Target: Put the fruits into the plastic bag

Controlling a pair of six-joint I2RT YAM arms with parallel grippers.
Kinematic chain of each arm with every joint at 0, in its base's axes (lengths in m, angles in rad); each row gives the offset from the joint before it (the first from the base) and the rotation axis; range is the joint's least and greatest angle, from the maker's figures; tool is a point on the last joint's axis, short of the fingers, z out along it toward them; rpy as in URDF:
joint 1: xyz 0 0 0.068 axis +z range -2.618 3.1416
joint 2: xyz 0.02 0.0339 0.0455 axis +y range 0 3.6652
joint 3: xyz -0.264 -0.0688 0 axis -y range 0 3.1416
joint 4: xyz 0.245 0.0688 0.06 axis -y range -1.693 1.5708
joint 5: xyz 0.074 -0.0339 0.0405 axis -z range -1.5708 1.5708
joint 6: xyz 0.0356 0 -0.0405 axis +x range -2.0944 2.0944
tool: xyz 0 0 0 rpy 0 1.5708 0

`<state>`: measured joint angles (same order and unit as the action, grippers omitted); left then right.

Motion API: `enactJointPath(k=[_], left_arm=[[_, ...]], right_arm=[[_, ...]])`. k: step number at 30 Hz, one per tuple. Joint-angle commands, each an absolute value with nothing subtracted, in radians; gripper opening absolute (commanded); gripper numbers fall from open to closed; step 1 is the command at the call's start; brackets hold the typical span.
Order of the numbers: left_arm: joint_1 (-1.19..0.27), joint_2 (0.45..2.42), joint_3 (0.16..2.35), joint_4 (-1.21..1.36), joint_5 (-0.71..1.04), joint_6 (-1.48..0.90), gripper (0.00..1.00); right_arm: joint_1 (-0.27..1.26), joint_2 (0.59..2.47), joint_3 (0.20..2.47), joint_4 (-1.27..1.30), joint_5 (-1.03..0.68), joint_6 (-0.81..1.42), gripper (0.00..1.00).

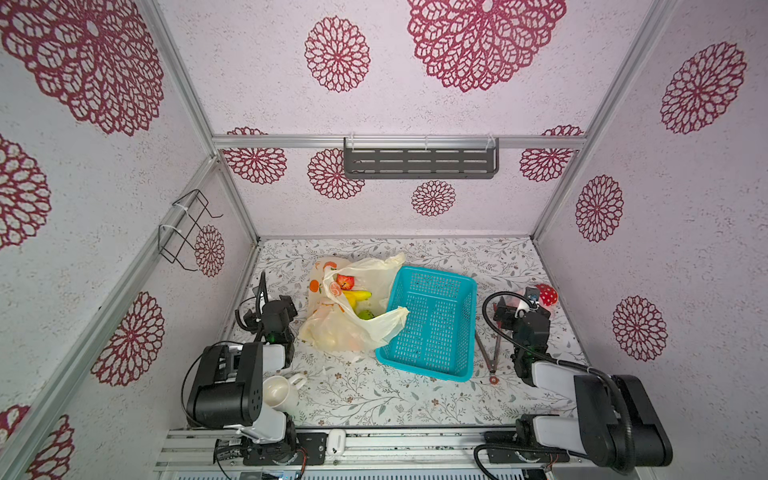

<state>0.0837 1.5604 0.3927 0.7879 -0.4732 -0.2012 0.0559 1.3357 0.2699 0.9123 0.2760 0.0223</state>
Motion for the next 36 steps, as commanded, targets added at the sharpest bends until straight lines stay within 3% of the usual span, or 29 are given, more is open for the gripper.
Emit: enactJointPath(k=[1, 3, 7, 14, 36], left_arm=[[0.087, 1.553, 0.414, 0.895, -0.401, -0.163, 0.97], [0.089, 1.558, 0.409, 0.916, -0.393, -0.164, 0.97], [0.089, 1.562, 0.415, 0.906, -0.393, -0.164, 0.97], [0.089, 1.560, 0.412, 0.906, -0.394, -0.164, 0.97], [0.089, 1.563, 0.415, 0.904, -0.396, -0.164, 0.97]], right_arm=[[0.049, 1.425, 0.226, 1.158, 0.169, -0.020, 0.99], [0.048, 1.569, 0.191, 1.375, 0.159, -0.031, 0.99], [0.011, 1.523, 0.246, 1.190, 0.240, 0.053, 0.99], [0.037, 1.533, 0.241, 1.223, 0.295, 0.034, 0.99], [0.021, 1.535, 0.250, 1.209, 0.250, 0.035, 0.99]])
